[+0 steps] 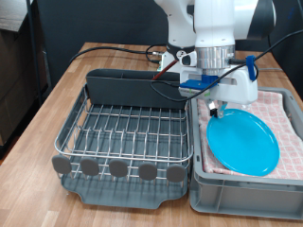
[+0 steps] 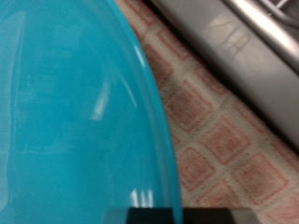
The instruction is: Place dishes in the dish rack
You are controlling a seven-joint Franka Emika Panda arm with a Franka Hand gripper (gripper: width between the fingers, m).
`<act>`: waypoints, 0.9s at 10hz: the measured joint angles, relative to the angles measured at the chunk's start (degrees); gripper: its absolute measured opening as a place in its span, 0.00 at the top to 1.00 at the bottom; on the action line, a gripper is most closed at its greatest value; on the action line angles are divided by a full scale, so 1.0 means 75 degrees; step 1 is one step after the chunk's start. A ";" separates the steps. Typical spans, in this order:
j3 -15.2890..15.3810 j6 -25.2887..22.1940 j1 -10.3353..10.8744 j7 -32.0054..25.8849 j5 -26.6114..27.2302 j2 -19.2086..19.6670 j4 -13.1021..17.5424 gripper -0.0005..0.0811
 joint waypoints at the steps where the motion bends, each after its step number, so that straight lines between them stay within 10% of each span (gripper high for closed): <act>1: -0.0105 -0.0236 0.0000 0.0512 -0.0655 -0.0135 -0.0001 0.97; 9: -0.0234 -0.2609 -0.0037 0.2781 -0.3684 -0.1520 0.0089 0.97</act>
